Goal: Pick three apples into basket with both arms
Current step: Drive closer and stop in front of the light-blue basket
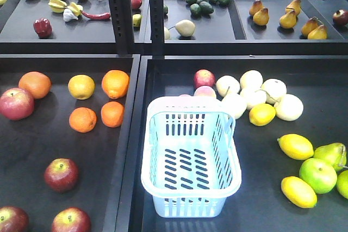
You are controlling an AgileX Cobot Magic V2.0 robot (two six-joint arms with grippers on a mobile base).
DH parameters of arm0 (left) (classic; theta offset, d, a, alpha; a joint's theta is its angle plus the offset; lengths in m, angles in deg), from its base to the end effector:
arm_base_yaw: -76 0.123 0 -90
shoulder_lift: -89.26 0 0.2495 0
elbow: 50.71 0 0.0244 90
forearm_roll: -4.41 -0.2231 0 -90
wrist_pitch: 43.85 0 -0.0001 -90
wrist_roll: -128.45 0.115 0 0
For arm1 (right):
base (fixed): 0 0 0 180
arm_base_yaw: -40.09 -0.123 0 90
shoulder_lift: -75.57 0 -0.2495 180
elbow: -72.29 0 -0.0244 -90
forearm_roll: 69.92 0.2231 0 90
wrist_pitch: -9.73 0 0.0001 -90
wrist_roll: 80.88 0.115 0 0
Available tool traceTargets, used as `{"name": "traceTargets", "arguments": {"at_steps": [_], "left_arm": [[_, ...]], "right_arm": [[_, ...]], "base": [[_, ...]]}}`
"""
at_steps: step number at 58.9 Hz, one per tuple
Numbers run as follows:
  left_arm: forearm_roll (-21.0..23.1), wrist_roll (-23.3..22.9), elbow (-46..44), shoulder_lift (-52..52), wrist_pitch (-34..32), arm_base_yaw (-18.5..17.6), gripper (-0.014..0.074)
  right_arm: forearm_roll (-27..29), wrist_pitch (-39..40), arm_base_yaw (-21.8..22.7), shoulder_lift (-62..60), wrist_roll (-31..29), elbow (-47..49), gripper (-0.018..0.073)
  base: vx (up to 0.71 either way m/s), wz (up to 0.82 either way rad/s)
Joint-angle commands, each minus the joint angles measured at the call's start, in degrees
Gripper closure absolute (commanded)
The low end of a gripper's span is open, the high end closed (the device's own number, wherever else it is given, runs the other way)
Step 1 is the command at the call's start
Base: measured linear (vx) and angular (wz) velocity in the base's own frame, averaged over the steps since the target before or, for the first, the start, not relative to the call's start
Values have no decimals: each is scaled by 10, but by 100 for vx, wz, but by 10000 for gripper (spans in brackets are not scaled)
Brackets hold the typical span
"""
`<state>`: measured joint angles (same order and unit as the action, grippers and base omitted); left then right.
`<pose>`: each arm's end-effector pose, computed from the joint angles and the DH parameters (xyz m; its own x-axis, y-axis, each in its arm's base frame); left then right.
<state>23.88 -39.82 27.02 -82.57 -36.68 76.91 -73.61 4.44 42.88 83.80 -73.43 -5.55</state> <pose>0.0887 -0.0034 0.1933 -0.0495 -0.1329 -0.9899 0.0193 0.9908 -0.1340 0.0888 -0.0050 0.1955 -0.0199 0.0669 -0.9976 0.0560 0.9963 0.0657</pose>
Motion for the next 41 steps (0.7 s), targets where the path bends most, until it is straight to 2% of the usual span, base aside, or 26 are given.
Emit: {"name": "traceTargets", "arguments": {"at_steps": [1, 33, 37, 41], "left_arm": [[3, -6, -14, -7, -43, 1, 602], [4, -6, -14, -8, -45, 1, 602], [18, -9, -15, -8, -45, 1, 602], [68, -33, -15, -8, -46, 1, 602]], "right_arm": [[-5, 42, 2, -7, -5, -6, 568], [-5, 42, 2, -7, -5, -6, 568], [-5, 42, 2, -7, -5, -6, 568], [-5, 42, 2, -7, -5, -6, 568]], "base": [[0, 0], [0, 0], [0, 0], [0, 0]]}}
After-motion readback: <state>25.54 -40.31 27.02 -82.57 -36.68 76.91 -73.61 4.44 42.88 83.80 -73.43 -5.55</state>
